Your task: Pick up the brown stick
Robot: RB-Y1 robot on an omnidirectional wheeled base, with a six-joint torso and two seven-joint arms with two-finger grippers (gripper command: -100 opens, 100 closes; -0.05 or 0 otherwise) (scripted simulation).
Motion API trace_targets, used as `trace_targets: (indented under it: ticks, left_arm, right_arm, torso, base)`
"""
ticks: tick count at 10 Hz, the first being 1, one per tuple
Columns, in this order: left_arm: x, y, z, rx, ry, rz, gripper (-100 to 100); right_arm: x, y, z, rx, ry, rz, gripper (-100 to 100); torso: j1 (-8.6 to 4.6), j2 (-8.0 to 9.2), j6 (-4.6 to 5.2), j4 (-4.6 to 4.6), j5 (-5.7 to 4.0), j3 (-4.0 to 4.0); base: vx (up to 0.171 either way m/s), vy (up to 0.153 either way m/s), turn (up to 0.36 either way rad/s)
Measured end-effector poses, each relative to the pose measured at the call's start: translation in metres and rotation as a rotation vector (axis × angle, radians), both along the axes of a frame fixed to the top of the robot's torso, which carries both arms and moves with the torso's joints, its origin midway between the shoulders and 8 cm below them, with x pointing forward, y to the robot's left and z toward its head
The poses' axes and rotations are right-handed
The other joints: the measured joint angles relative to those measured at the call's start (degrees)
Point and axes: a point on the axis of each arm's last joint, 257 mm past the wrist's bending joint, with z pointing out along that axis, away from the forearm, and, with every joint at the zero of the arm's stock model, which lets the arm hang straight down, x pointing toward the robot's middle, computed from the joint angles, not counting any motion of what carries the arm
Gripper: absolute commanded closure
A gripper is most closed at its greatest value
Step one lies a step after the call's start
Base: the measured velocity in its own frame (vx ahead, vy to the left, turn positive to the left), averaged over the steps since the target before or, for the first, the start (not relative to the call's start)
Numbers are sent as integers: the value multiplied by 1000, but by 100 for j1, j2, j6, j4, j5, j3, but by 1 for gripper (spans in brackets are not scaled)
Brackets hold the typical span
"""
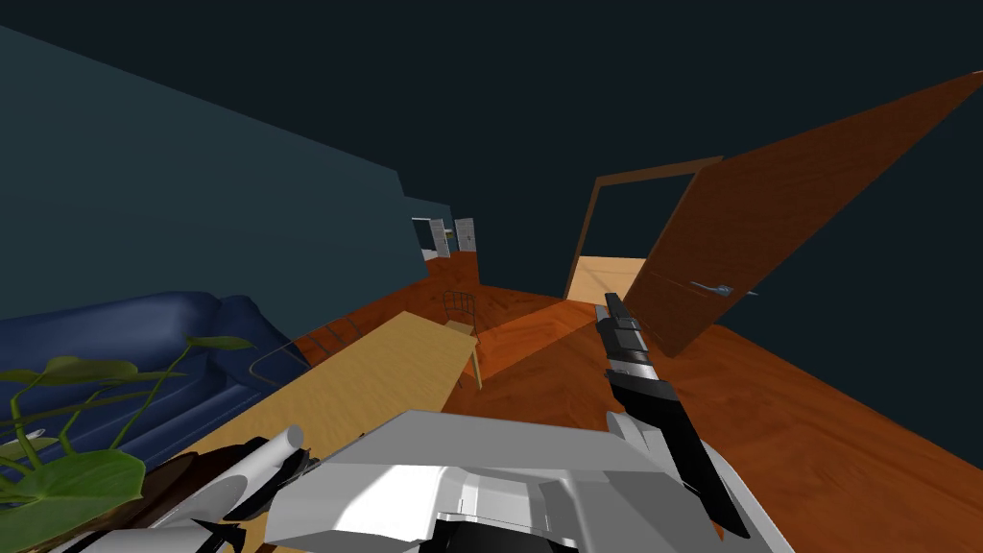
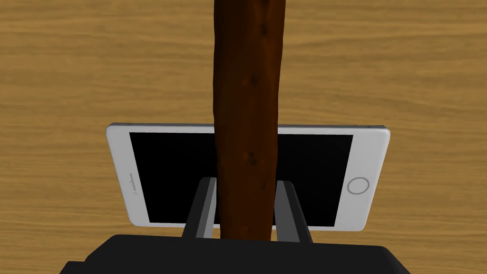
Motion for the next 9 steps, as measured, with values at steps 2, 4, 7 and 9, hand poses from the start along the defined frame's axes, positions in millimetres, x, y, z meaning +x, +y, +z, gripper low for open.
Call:
trace_targets:
  ticks: [2,4,7,9]
  left_arm:
    - [0,0,0,0,0,0,100]
    - [0,0,0,0,0,0,100]
    - [1,8,12,7,-2,-3,100]
    - [1,10,15,3,-1,2,0]
  right_arm:
    - [0,0,0,0,0,0,0]
    - [0,0,0,0,0,0,0]
    - [0,0,0,0,0,0,0]
    - [0,0,0,0,0,0,0]
  torso:
    - [4,-1,0,0,2,-1]
    - [4,-1,0,-1,1,-1]
    - [-17,-1,3,1,-3,0]
    - [-6,-2,0,-1,1,-2]
  base:
    - [0,0,0]
    - [4,7,3]
    - [0,-45,-18]
    - [0,-10,1]
